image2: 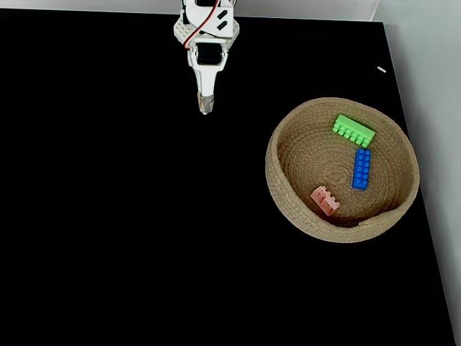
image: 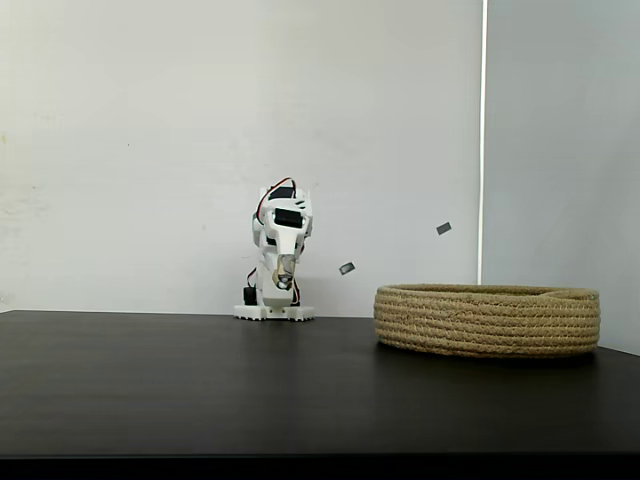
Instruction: Place the lego blocks in the tray
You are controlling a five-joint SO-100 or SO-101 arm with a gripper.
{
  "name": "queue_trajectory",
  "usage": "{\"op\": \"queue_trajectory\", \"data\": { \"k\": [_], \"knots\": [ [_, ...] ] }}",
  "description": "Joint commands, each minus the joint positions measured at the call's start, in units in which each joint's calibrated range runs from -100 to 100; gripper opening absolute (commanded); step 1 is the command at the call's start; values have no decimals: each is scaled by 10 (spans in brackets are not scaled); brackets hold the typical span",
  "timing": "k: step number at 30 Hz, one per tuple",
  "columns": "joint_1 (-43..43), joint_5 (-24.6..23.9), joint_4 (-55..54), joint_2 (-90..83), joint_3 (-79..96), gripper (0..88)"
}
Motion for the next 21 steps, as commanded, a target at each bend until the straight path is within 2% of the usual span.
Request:
{"op": "queue_trajectory", "data": {
  "k": [1,8,13,21],
  "knots": [
    [3,-6,2,-7,6,2],
    [-9,2,2,-7,6,3],
    [-4,-18,2,-7,6,4],
    [5,-22,2,-7,6,4]
  ]
}}
